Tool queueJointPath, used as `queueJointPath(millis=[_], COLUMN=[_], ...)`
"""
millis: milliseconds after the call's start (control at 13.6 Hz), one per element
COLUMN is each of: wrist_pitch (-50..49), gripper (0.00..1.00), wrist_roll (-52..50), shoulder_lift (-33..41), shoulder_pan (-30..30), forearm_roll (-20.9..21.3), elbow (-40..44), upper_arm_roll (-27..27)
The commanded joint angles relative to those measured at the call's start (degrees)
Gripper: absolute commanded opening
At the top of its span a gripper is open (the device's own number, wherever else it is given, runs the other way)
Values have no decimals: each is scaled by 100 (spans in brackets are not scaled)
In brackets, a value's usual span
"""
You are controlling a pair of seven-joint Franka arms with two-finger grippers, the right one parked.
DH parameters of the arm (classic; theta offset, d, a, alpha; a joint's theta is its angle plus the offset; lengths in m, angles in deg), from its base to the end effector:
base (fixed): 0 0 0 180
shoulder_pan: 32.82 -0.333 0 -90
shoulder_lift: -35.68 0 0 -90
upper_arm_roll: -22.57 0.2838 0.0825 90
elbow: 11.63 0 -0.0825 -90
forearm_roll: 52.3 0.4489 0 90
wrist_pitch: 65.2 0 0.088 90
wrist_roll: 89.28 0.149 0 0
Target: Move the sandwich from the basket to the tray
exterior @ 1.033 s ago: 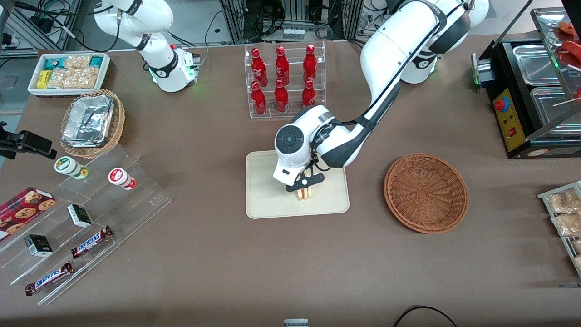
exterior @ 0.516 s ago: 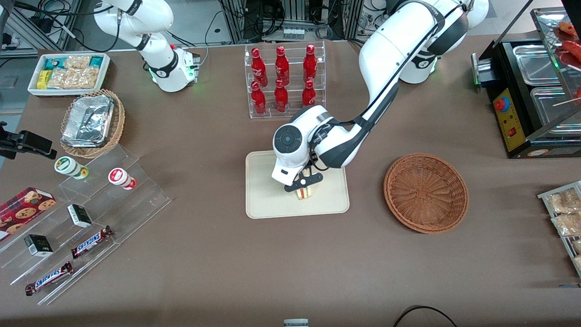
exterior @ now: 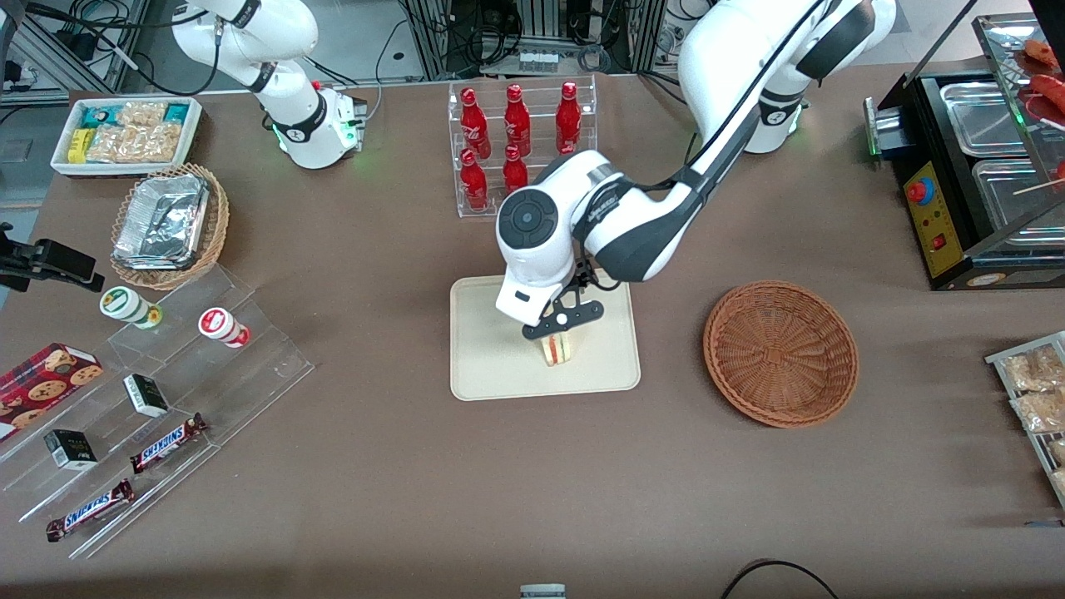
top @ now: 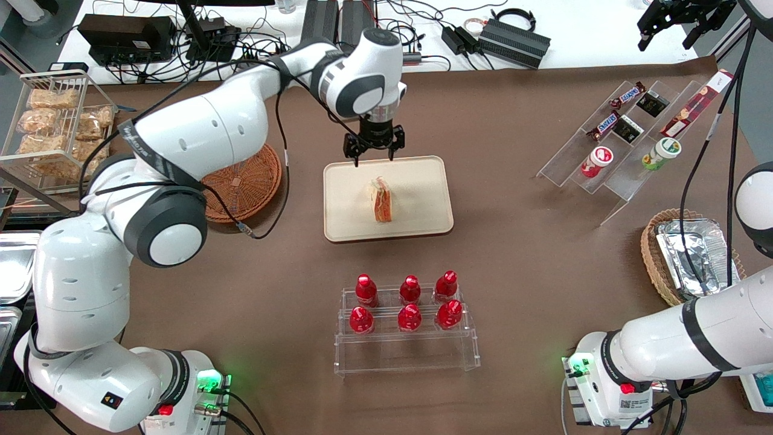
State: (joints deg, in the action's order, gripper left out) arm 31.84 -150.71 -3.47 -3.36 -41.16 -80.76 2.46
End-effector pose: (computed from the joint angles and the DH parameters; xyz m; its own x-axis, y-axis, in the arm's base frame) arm 0.5441 -0.5233 0.2958 0.9684 0.2270 -0.1038 0.2139 -0.9690 -0.1233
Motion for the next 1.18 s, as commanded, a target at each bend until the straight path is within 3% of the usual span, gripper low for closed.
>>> queueJointPath(millis=[0,221,738,1107], wrist_pitch=[-387,-405,-387,-843], gripper=[100,100,100,100], wrist_roll=[807,1123,3671,5463], shoulder_lift=[345,845,2085,2894], shoulder_pan=[-501,-1229,-2628,-3323], forearm_roll=[11,19,-375,-780], elbow=[-47,-721,-1971,-2315], upper_arm_roll=[-10,-19,-19,51])
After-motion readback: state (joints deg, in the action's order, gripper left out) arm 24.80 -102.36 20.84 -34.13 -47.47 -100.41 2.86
